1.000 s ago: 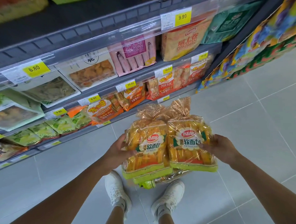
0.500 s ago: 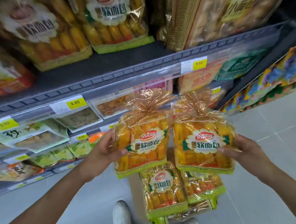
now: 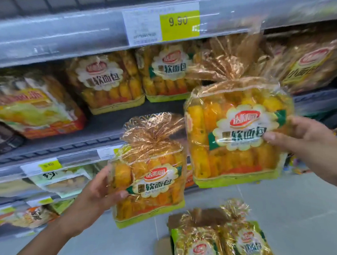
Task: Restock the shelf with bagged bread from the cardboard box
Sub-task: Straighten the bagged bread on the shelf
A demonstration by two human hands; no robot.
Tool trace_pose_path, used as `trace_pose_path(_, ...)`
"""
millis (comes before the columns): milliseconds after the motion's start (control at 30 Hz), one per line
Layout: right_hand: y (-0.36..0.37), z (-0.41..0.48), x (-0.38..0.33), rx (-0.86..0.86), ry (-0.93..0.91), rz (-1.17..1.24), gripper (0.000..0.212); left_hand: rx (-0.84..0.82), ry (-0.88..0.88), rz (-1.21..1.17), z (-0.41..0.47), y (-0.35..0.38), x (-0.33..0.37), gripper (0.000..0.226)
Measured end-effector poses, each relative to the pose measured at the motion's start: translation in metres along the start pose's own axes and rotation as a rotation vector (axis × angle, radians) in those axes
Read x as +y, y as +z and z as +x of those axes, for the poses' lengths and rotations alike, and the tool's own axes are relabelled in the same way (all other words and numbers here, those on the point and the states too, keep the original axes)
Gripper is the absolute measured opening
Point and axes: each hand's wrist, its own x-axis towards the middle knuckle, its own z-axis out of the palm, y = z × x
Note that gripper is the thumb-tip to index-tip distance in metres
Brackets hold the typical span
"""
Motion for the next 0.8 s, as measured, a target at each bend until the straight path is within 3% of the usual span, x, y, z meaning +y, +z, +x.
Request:
trace_pose_path(200,0.031,0.057,-0.043,-0.152,-0.075,0.074,0.058,0.037,-0.026,-0.049,-0.01,-0.01,-0.006,0.057)
trace_pose_path(233,0.036,0.066,-0.048,-0.168,-0.071,0.084,0.055,0.045,-0.034,-0.061,-0.011,-0.013,-0.01,0.058)
trace_pose_path(367,0.055,0.096,-0.059,-0.136,-0.049,0.14,0.006,0.081,-0.1,-0.067,-0.018,-0.031,-0.022,0.081)
trace_pose_path(500,0.075,0.118,-0.058,-0.039,-0.04,0.251,0.016,0.111,-0.135,-0.085,-0.026,-0.047,-0.026,0.096)
trace_pose_path(800,0.093,0.151,-0.054,0.071,-0.124,0.441,0.021,0.151,-0.076,-0.091,-0.037,-0.056,-0.027,0.072)
